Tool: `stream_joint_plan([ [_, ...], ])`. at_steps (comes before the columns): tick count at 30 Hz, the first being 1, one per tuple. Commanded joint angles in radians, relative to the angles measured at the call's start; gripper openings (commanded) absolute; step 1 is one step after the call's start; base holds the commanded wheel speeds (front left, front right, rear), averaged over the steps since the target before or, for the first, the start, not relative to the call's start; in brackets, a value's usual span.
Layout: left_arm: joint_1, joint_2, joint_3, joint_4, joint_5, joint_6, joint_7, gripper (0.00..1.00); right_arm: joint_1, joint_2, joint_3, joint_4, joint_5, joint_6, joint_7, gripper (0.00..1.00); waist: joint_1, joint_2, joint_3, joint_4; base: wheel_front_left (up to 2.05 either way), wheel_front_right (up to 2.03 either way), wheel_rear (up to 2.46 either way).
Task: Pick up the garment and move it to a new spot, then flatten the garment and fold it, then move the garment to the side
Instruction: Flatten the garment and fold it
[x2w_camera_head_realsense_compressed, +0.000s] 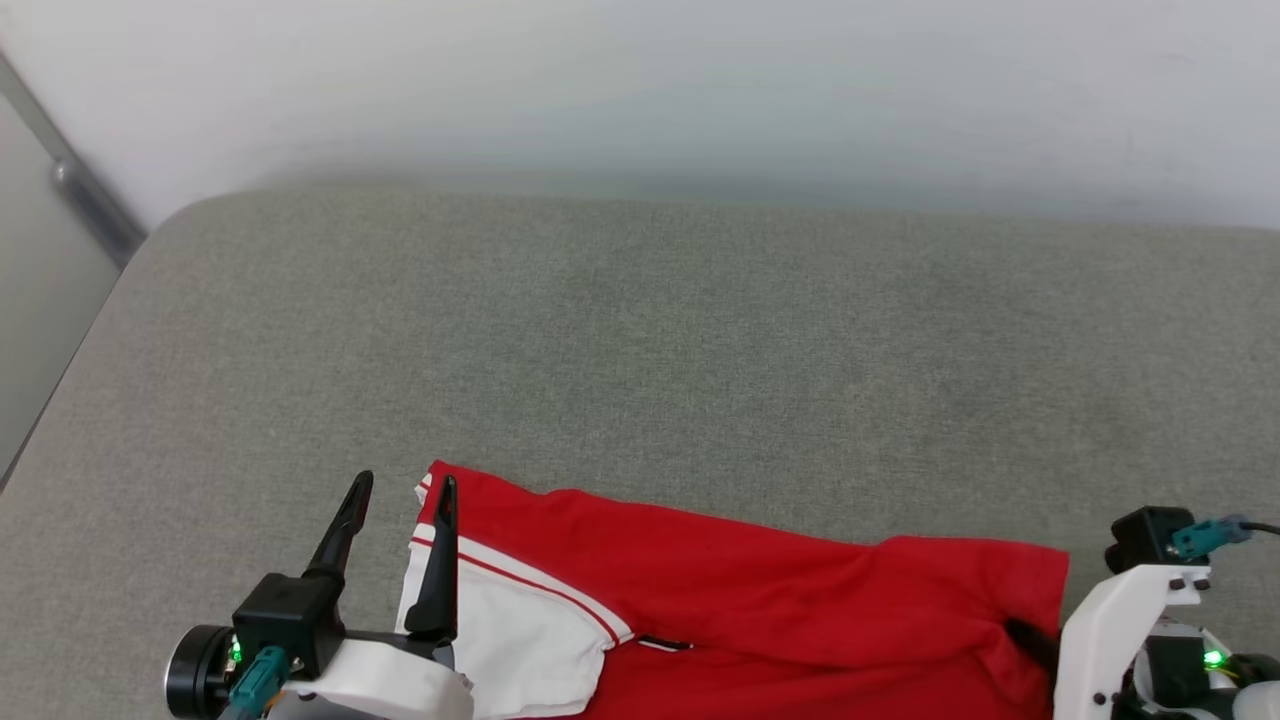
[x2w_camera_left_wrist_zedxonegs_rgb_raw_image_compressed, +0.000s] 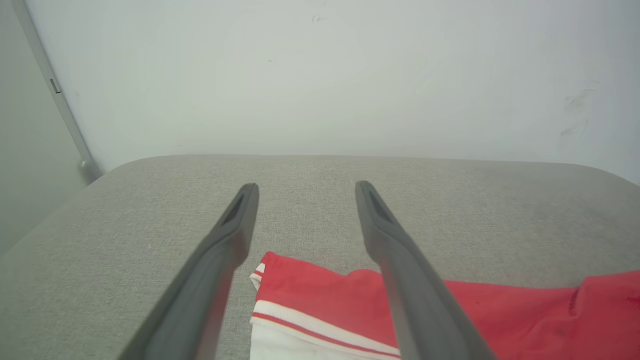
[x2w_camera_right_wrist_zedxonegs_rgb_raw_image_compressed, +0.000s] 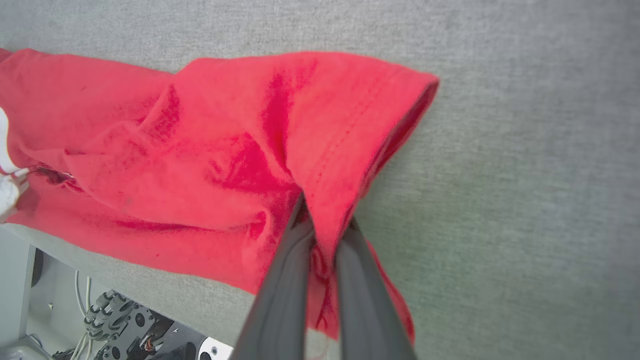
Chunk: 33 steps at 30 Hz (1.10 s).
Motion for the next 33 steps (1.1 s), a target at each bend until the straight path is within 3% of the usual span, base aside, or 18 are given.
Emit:
stream_joint_plan([
  [1, 0.014, 0.008, 0.002, 0.001, 0.005, 0.006, 0.003, 1.00, -0.009, -0.018, -0.011, -0.015, -0.004, 0.001, 0.002, 0.00, -0.0001, 0.0000, -0.016, -0.011, 0.00, 0.00, 0.00],
  [11, 0.038, 0.023, -0.007, -0.014, 0.006, 0.017, 0.015, 1.00, 0.045, -0.086, -0.170, -0.054, -0.011, 0.001, 0.049, 0.00, -0.0001, 0.0000, -0.061, -0.051, 0.00, 0.00, 0.00],
  [16, 0.043, 0.024, -0.012, -0.017, 0.007, 0.020, 0.016, 1.00, 0.063, -0.056, -0.277, -0.074, 0.027, 0.001, 0.108, 0.00, -0.0001, 0.0000, -0.067, -0.063, 0.00, 0.00, 0.00],
  [24, 0.024, 0.027, -0.023, -0.017, 0.016, 0.014, 0.015, 1.00, 0.019, 0.131, -0.316, -0.118, 0.373, 0.001, 0.363, 0.00, -0.0001, 0.0000, -0.064, -0.055, 0.00, 0.00, 0.00],
  [29, 0.002, 0.021, -0.033, -0.015, 0.019, 0.005, 0.015, 1.00, -0.005, 0.161, -0.285, -0.100, 0.576, 0.001, 0.453, 0.00, -0.0001, 0.0000, -0.052, -0.022, 0.00, 0.00, 0.00],
  [33, -0.015, 0.013, -0.040, -0.014, 0.022, -0.003, 0.011, 1.00, -0.024, 0.160, -0.179, -0.058, 0.724, 0.001, 0.430, 0.00, -0.0001, 0.0000, -0.038, 0.009, 0.00, 0.00, 0.00],
])
